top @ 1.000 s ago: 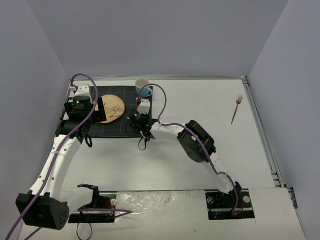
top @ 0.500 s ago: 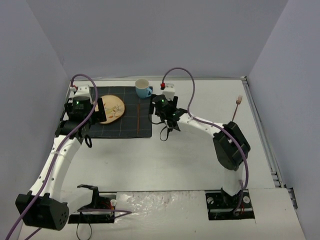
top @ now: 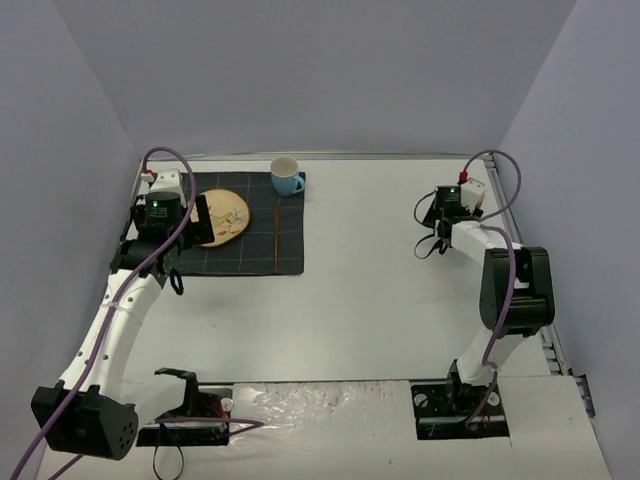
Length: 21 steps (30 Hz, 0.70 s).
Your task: Set the dinner table for one person
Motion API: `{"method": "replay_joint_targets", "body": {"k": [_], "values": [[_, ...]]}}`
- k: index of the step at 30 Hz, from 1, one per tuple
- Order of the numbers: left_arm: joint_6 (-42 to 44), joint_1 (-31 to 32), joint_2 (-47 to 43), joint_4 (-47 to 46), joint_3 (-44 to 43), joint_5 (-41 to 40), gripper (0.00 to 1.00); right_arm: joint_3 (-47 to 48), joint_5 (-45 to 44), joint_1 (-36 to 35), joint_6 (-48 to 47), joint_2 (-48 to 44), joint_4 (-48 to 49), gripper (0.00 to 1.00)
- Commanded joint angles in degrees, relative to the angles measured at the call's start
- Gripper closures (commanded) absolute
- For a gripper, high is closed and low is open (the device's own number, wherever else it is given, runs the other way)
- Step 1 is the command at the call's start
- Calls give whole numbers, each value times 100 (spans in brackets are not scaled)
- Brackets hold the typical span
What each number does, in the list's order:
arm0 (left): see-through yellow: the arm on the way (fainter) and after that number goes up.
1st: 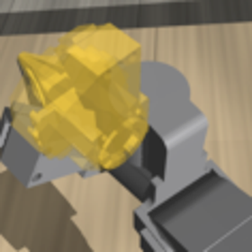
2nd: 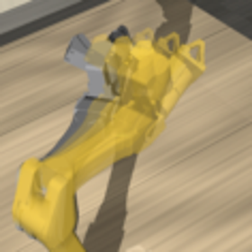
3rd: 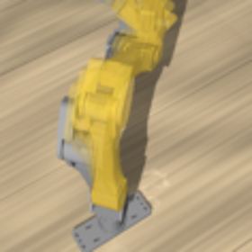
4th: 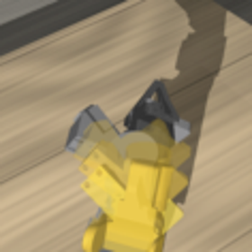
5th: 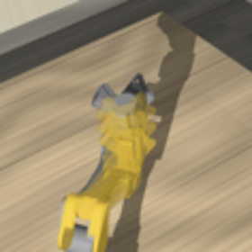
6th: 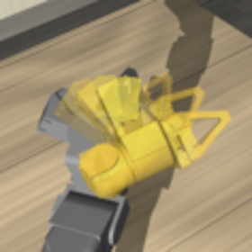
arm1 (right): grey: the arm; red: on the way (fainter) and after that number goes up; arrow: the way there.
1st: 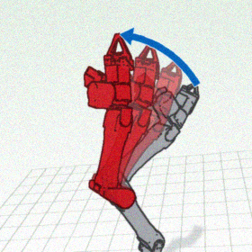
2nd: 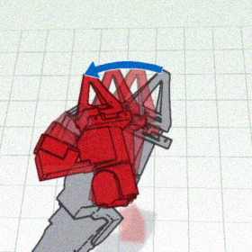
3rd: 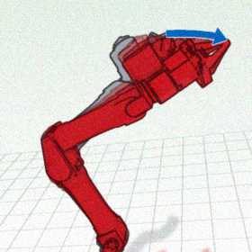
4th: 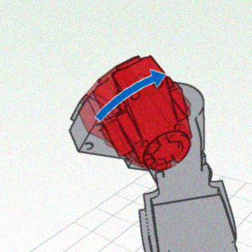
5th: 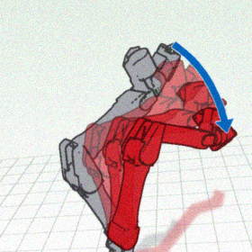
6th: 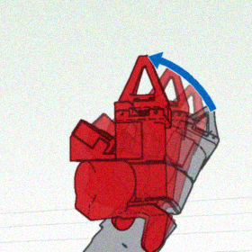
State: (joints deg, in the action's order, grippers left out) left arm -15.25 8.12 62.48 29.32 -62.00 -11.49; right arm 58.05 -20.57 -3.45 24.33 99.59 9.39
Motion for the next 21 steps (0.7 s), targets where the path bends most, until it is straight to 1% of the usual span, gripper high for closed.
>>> {"method": "replay_joint_targets", "body": {"k": [1, 8, 16, 21], "values": [[-49, -39, -25, -225, -146, 24, 3, 329, 369, 576, -207, 104, 204, 34], [-49, -30, 1, -234, -140, 24, 3, 876, 492, 1113, -676, 711, 236, 43], [-31, -30, 91, -225, -155, 23, 3, 1409, 1027, 1553, -1118, 1507, 509, 45], [-22, -39, 187, -223, -165, -2, 3, 2023, 1187, 1641, -1297, 2005, 421, 48]]}}
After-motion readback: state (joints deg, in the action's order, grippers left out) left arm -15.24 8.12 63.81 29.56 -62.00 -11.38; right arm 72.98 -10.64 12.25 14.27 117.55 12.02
